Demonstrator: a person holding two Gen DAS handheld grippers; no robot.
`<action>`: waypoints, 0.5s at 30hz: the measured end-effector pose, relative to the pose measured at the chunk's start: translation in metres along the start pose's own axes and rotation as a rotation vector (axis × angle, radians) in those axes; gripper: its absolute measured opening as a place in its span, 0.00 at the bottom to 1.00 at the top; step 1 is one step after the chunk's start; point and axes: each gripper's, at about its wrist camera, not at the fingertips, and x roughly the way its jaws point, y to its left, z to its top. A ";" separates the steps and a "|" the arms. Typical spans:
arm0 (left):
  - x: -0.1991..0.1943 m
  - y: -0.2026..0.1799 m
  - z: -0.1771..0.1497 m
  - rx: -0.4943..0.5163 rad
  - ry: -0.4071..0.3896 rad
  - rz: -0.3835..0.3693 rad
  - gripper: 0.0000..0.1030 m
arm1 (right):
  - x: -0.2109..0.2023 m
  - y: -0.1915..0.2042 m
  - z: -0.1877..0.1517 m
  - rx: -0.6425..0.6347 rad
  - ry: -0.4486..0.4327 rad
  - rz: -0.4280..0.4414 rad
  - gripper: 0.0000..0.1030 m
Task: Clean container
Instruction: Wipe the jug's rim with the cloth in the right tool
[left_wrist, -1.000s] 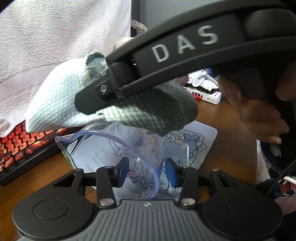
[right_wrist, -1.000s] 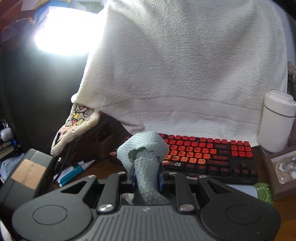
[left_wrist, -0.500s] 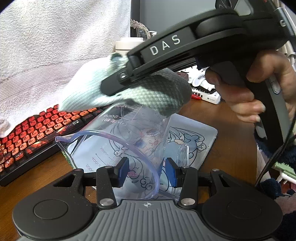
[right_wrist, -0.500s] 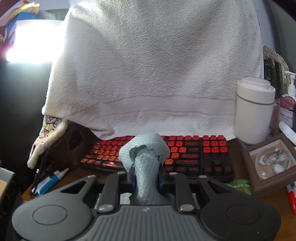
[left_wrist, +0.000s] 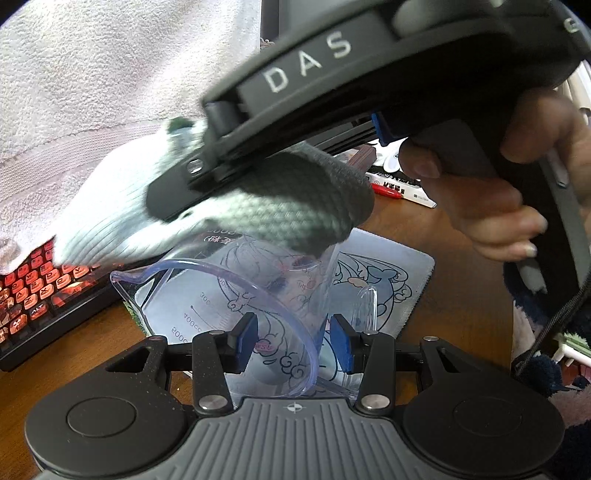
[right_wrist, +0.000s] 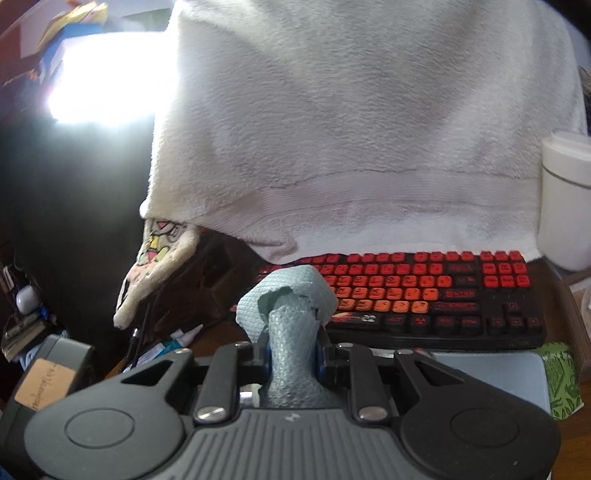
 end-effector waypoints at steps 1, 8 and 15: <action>0.000 -0.001 0.000 0.000 0.000 0.000 0.42 | -0.001 -0.004 0.000 0.006 -0.004 -0.010 0.19; -0.001 -0.005 0.000 0.000 0.000 0.000 0.42 | -0.008 -0.030 0.004 0.045 -0.036 -0.103 0.19; -0.002 -0.006 0.001 -0.002 0.000 -0.001 0.42 | -0.003 -0.017 0.003 0.031 -0.024 -0.103 0.19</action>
